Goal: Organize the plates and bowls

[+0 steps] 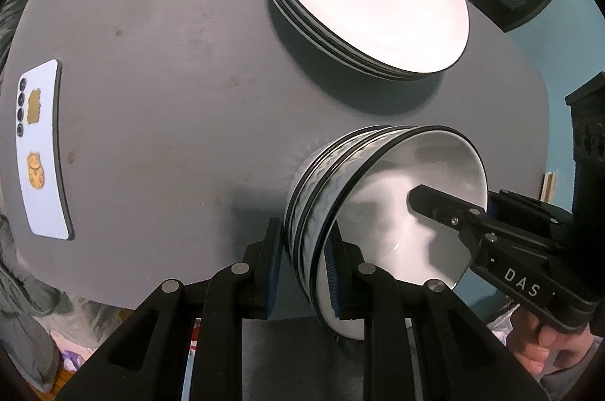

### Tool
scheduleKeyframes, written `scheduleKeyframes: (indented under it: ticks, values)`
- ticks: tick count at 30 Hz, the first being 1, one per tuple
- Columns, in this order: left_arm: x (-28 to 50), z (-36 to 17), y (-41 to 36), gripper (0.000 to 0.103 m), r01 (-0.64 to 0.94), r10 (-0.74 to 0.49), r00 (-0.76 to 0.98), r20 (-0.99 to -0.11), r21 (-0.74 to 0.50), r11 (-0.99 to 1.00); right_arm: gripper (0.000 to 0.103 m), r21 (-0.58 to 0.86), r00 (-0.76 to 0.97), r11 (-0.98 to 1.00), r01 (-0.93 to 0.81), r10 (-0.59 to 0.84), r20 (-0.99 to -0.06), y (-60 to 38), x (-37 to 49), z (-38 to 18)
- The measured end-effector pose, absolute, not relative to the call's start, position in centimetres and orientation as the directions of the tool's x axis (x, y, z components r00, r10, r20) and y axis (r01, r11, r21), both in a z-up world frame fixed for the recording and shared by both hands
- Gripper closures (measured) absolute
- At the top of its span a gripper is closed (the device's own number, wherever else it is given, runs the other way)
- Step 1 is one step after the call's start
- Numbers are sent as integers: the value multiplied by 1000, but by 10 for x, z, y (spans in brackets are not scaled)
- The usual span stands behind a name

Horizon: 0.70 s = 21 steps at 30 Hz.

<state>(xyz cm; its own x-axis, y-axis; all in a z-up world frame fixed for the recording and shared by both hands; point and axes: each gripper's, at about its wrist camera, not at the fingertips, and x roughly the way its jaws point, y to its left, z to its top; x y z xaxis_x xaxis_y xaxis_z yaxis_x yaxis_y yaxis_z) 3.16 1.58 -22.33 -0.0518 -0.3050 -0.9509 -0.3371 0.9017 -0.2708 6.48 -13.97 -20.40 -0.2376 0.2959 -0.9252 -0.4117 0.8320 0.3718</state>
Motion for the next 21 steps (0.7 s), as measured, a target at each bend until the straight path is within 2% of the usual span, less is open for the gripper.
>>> scheduleKeyframes:
  ticks: [11,21]
  values:
    - [41,-229,5,83,-302,-352,-49,-935,-322,897,85,351,-215,868,-352,289,-933,-146,61,-197]
    - [51,-243,-7,79,-263,-389,-65,-919,-360,895,77,383,-249,879,-284,318,-915,-146,54,-207]
